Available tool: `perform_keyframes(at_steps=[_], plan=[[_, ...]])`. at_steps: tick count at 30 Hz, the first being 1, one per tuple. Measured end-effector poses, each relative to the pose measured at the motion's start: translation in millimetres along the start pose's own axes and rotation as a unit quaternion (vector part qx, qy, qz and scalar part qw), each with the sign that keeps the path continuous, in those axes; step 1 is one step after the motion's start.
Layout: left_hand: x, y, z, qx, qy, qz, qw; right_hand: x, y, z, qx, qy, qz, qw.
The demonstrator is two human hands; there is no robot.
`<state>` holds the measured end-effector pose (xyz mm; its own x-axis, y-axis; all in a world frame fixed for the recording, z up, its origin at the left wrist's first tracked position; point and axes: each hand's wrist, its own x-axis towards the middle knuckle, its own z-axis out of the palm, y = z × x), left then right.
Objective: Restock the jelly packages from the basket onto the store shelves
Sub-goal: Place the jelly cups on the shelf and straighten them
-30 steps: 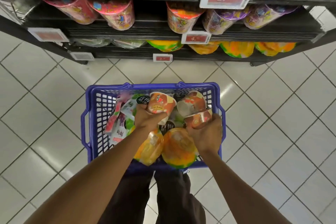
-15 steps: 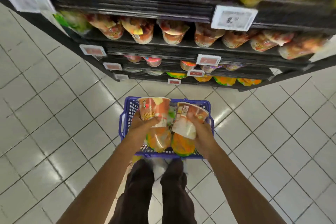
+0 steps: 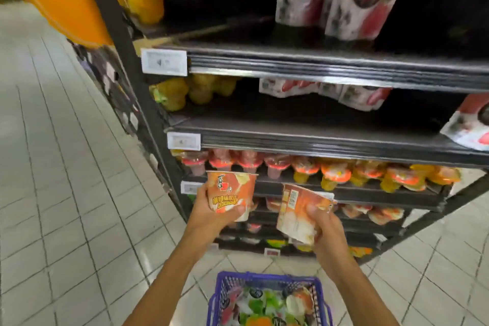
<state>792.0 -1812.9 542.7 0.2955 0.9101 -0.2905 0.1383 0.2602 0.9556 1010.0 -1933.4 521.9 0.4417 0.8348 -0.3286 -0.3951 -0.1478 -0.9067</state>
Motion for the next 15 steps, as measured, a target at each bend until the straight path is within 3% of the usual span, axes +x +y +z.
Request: perform_keyframes(at_steps=[7,15], plan=[[-21.5,183.7,-11.2,0.015,0.009,0.204,0.979,-18.3,-172.7,49.2,-0.027,-0.019,-0.214,0.976],[-47.7,331.5,-12.4,-0.007,0.020,0.348,0.937,-58.0,-324.2,59.7,-0.036,-0.044,-0.395,0.917]])
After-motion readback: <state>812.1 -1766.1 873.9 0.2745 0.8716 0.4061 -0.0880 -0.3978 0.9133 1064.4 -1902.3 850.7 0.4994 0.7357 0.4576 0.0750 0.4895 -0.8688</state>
